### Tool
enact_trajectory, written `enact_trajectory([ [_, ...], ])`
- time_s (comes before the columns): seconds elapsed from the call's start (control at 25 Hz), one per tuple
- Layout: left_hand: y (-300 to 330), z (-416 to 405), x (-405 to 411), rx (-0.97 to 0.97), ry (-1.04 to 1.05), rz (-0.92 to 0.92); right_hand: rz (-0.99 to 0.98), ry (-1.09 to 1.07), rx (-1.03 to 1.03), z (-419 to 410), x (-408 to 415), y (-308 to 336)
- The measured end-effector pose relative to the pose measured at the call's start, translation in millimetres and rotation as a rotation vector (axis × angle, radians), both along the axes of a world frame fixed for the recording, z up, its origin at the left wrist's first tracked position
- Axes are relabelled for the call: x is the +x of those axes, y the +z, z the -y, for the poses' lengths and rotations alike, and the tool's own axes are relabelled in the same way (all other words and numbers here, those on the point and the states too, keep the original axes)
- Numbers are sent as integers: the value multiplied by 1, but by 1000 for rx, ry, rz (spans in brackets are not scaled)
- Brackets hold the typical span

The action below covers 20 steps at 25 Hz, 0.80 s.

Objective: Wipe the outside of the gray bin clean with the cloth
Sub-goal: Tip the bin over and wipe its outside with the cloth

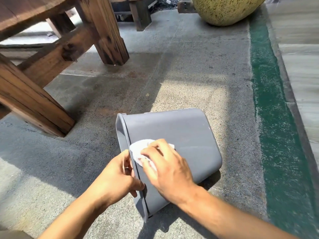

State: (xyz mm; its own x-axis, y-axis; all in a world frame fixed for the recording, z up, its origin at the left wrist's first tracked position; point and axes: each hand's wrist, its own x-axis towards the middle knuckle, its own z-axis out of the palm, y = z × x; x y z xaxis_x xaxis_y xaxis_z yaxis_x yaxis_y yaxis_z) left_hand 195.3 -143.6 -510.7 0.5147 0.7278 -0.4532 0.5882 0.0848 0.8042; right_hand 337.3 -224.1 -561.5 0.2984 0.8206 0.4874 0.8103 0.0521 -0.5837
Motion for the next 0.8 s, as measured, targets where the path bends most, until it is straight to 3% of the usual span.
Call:
enact_trajectory([
  [0.12, -2, -1, -3, -6, -12, -25, 12, -48, -15, -17, 9, 1],
  [0.32, -1, 2, -3, -23, -68, -14, -191, -457, -78, -15, 100, -35],
  [0.52, -4, -1, -6, 18, -55, -4, -514, -765, -427, 29, 160, -71],
  [0.68, -4, 2, -6, 53, -87, 42, -529, -772, -135, 35, 139, -55],
  [0.8, -4, 4, -4, 60, -159, 71, -386, -570, 51, 26, 113, -30],
])
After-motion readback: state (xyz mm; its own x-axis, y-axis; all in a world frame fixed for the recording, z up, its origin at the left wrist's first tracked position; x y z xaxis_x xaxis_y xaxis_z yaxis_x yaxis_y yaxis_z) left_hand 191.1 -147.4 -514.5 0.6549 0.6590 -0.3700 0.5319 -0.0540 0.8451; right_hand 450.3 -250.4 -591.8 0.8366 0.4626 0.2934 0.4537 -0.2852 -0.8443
